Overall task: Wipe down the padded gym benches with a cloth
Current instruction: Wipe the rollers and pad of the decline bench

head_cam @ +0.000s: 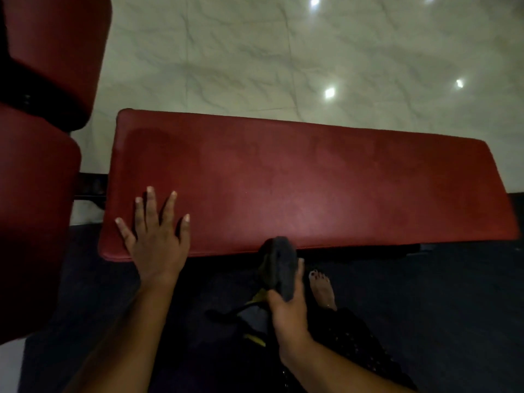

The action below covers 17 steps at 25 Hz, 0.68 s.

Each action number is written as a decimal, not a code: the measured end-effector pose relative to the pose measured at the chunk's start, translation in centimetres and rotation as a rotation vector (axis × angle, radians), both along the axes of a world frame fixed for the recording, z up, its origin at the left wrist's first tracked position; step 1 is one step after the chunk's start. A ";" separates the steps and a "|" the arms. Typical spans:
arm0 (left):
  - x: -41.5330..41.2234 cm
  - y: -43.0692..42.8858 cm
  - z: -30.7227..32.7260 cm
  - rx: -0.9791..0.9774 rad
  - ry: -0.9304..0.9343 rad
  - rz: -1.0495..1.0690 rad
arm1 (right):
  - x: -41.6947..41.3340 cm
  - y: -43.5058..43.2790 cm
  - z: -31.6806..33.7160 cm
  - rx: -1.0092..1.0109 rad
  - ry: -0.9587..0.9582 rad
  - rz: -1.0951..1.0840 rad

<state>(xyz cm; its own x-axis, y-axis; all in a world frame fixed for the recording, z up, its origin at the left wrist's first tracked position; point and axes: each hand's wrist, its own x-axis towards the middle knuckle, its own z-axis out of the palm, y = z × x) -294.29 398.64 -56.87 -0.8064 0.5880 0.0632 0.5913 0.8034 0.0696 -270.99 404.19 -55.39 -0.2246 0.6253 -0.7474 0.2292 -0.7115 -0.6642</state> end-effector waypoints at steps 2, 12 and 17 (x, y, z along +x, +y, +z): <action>-0.3 -0.3 0.0 0.015 -0.014 0.044 | 1.7 2.5 -0.5 0.117 -0.191 -0.088; 0.0 -0.2 -0.3 0.062 0.066 0.051 | -4.9 -2.2 0.0 0.229 -0.173 0.385; -3.9 -0.5 1.6 0.049 0.135 -0.030 | -4.6 0.8 3.3 1.159 -0.045 1.155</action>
